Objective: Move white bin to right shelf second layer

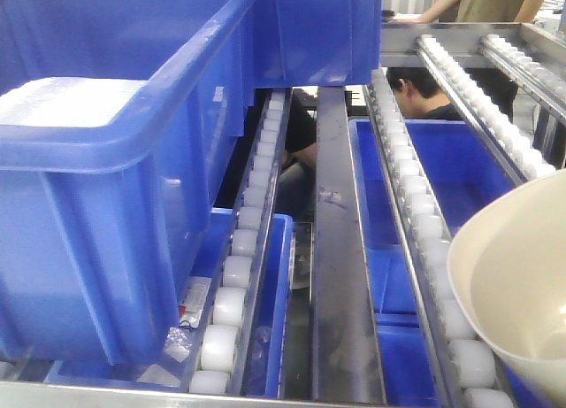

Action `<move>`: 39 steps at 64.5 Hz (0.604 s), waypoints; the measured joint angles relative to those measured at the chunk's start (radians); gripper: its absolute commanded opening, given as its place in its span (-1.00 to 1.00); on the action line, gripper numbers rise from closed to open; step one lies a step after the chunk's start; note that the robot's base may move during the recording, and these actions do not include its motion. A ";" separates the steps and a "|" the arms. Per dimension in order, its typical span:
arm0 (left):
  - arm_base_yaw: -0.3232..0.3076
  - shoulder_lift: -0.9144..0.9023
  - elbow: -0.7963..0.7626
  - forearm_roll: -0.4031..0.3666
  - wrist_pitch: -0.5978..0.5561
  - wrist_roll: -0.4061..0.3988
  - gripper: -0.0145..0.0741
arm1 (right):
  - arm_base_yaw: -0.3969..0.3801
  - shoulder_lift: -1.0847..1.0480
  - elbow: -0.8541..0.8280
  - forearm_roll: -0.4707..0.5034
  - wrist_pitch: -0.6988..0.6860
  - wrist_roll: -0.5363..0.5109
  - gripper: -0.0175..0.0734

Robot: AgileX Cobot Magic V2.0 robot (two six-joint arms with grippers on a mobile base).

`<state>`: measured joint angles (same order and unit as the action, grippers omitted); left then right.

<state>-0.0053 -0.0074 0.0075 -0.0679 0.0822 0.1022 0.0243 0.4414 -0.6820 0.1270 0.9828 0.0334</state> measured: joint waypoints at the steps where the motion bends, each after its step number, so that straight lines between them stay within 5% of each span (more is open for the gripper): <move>1: 0.000 0.000 0.000 0.000 0.000 0.000 -0.48 | 0.000 -0.007 0.003 0.000 -0.004 -0.003 -0.49; 39: 0.000 0.000 0.000 0.000 0.000 0.000 -0.48 | 0.000 -0.048 0.031 -0.027 -0.134 -0.014 -0.49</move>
<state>-0.0053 -0.0074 0.0075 -0.0679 0.0822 0.1022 0.0243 0.3939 -0.6514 0.1005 0.8486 0.0196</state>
